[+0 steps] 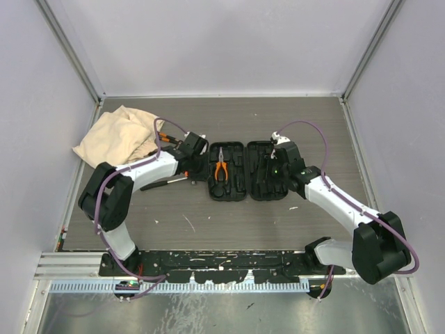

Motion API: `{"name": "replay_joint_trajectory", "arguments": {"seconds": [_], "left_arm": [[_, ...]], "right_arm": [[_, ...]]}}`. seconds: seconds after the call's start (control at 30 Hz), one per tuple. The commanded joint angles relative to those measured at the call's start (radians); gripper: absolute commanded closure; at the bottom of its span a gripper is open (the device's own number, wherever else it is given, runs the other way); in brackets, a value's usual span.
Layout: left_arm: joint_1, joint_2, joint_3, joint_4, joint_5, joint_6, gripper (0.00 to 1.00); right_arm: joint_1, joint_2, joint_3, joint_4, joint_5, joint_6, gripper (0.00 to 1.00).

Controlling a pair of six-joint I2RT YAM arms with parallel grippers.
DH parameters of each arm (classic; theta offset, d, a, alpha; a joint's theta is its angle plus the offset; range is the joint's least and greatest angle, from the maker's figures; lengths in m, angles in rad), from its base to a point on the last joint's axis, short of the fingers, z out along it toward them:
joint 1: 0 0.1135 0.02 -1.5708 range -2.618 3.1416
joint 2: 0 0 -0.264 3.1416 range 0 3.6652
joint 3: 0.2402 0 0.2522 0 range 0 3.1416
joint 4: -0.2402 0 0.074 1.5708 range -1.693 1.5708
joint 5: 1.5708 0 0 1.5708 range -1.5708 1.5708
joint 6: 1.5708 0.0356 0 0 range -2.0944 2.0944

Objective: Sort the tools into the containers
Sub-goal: Place the pliers in the storage box, then move the storage box to the center of the board.

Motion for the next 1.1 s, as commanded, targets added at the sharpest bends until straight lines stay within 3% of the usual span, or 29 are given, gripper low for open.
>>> {"name": "replay_joint_trajectory", "arguments": {"seconds": [0.0, 0.53, 0.73, 1.07], "left_arm": [[-0.001, -0.025, -0.010, 0.070, 0.034, -0.029, 0.76], [-0.099, -0.071, -0.117, 0.072, -0.001, -0.077, 0.92], [-0.161, -0.104, -0.154, 0.075, -0.018, -0.119, 0.92], [-0.187, -0.138, -0.192, 0.094, -0.033, -0.167, 0.78]], "right_arm": [[0.003, -0.004, 0.024, 0.025, -0.011, 0.011, 0.36], [0.003, 0.015, 0.026, 0.048, -0.035, 0.020, 0.36], [0.015, 0.041, 0.023, 0.091, -0.084, 0.060, 0.38], [0.090, 0.168, 0.055, 0.201, -0.130, 0.143, 0.42]]}}
